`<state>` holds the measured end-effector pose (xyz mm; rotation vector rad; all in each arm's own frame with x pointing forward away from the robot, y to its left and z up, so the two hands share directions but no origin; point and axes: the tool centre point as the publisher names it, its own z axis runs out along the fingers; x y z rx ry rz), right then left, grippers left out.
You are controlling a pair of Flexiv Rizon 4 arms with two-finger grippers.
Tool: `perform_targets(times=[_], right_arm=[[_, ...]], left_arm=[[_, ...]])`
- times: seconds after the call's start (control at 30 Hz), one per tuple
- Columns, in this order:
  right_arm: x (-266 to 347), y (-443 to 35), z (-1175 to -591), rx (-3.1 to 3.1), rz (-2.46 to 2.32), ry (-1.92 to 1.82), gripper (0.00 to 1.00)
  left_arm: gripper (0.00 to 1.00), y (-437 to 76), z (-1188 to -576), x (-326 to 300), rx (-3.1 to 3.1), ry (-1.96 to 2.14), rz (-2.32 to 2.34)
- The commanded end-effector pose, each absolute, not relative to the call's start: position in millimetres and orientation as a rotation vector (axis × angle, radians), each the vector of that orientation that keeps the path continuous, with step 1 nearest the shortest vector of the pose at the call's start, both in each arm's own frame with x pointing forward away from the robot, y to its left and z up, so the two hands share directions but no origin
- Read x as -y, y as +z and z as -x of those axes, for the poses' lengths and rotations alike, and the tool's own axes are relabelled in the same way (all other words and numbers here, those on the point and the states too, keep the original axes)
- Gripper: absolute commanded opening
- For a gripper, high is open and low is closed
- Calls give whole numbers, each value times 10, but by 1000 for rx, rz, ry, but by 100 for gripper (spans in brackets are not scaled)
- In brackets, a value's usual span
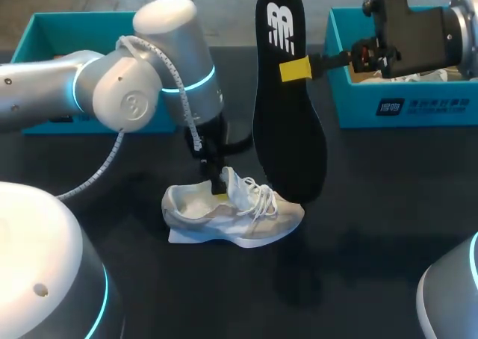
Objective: Take the shoe out of the shoebox, open the shoe tongue, remove and reinsert the insole, then place the shoe into the shoebox
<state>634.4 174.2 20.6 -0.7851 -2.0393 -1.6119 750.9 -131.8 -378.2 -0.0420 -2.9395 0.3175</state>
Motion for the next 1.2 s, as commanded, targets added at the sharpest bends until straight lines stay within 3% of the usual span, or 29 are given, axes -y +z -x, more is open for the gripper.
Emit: perform_targets(times=[0.03,0.23,1.2], right_arm=[[-1787,212,-6380,2042,785,-1605,0],[-1787,212,-6380,2042,785,-1605,0],[-1787,212,-6380,2042,785,-1605,0]], left_arm=[[0,-3808,-7495,1312,2932,311,52],[0,-3824,-7461,1300,2901,289,104],[0,-3261,-7604,1228,2284,-188,1209]])
